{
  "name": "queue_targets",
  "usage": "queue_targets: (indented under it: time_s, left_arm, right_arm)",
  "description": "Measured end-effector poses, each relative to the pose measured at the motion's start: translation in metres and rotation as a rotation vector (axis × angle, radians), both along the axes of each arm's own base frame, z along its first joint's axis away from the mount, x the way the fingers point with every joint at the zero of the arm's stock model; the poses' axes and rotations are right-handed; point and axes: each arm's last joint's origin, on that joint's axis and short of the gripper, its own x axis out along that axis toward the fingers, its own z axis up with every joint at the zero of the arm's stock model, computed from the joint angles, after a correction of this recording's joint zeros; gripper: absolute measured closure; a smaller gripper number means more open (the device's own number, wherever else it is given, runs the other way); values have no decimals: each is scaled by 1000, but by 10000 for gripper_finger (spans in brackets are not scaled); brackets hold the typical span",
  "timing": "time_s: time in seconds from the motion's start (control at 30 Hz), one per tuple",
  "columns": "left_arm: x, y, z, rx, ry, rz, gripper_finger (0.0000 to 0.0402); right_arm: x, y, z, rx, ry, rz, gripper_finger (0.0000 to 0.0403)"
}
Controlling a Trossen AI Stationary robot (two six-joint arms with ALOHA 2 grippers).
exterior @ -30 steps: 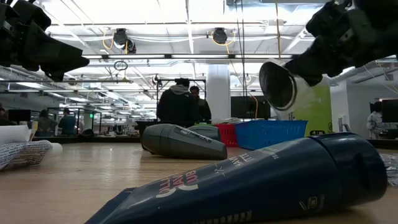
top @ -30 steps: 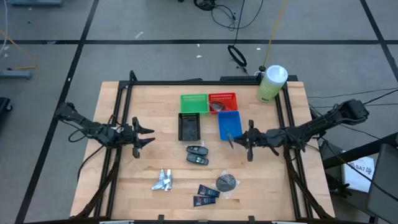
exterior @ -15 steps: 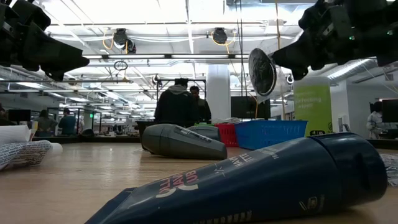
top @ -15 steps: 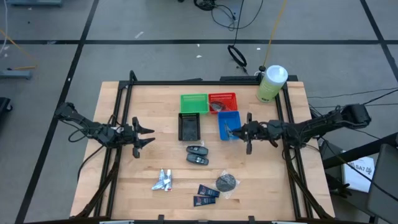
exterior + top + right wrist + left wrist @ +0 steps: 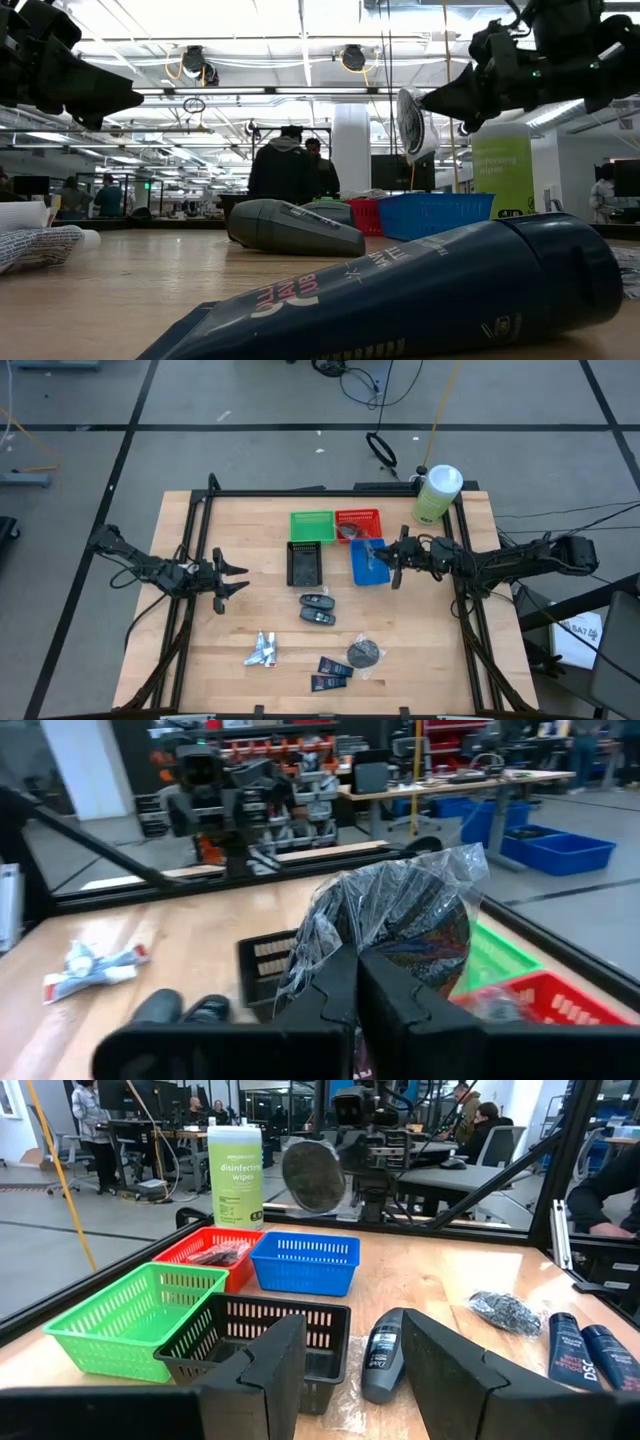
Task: Pick & Place Travel size toiletries
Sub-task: Put the right black hairbrush into the red bin
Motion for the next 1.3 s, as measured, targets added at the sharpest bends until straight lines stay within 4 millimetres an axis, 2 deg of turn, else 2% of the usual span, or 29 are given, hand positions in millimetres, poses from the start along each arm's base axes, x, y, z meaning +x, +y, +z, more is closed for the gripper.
queue_targets:
  time_s: [0.53, 0.8, 1.07, 1.17, 1.3]
  left_arm:
    - [0, 0, 0, -28, -3, 0, 238]
    - [0, 0, 0, -24, -3, 0, 238]
    - [0, 0, 0, 3, 1, -1, 238]
    - [0, 0, 0, 4, 1, -1, 238]
    - [0, 0, 0, -1, 0, 6, 238]
  right_arm:
    - [-9, -34, 3, -19, -25, -152, 403]
    - [-12, -50, -3, 7, 3, -235, 403]
    - [-10, -57, -7, 15, 13, -261, 403]
    - [-6, -62, -7, 42, 67, -275, 403]
    - [3, -69, 3, 66, 133, -285, 403]
